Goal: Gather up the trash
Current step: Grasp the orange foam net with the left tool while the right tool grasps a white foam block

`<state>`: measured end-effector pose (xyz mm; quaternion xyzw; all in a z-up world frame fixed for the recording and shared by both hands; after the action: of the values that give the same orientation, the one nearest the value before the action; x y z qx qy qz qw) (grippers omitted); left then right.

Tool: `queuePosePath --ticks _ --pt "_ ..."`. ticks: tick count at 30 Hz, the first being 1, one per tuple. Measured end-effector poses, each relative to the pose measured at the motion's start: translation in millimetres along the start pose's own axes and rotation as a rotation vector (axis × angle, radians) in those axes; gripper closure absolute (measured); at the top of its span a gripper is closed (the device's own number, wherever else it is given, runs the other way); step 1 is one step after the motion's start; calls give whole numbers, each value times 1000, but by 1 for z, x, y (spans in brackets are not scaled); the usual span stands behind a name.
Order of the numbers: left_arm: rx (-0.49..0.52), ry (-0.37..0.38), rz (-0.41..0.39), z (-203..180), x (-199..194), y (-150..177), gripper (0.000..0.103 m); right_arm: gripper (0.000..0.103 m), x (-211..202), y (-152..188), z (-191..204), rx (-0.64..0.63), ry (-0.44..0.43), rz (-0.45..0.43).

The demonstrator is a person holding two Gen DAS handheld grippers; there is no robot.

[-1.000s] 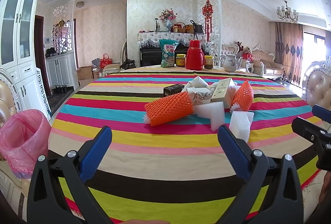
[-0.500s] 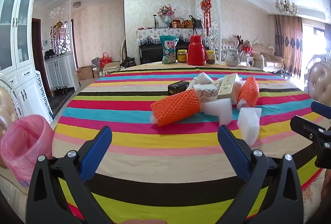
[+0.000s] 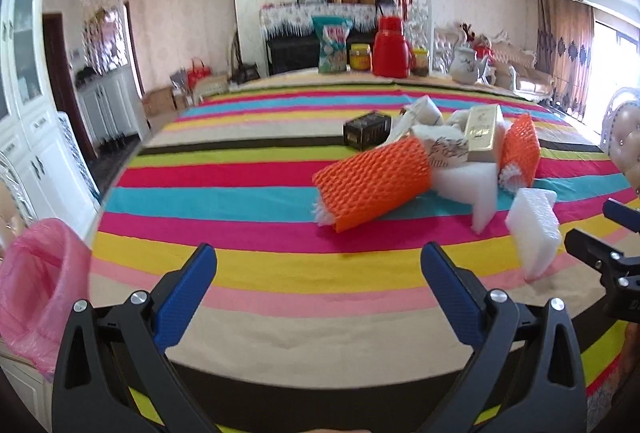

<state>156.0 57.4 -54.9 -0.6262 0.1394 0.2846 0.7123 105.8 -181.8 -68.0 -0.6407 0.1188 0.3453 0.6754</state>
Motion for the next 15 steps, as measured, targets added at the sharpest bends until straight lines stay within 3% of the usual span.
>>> queuePosePath --ticks 3,7,15 --pt "-2 35 50 0 22 -3 4 10 21 2 -6 28 -9 51" --pt "-9 62 66 -2 41 -10 4 28 47 5 -9 34 -18 125" --pt "102 114 89 -39 79 -29 4 55 64 4 -13 40 -56 167"
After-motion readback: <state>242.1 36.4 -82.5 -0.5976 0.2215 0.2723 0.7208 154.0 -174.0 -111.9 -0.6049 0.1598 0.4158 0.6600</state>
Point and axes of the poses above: each gripper's, at about its wrist camera, not at the fingertips, and x roughly the way its jaws point, z to its left, y to its underside, the point moved 9 cm from there along x, roughly the way its jaws point, and after that the axes turned 13 degrees about -y, right-handed, at the moved point
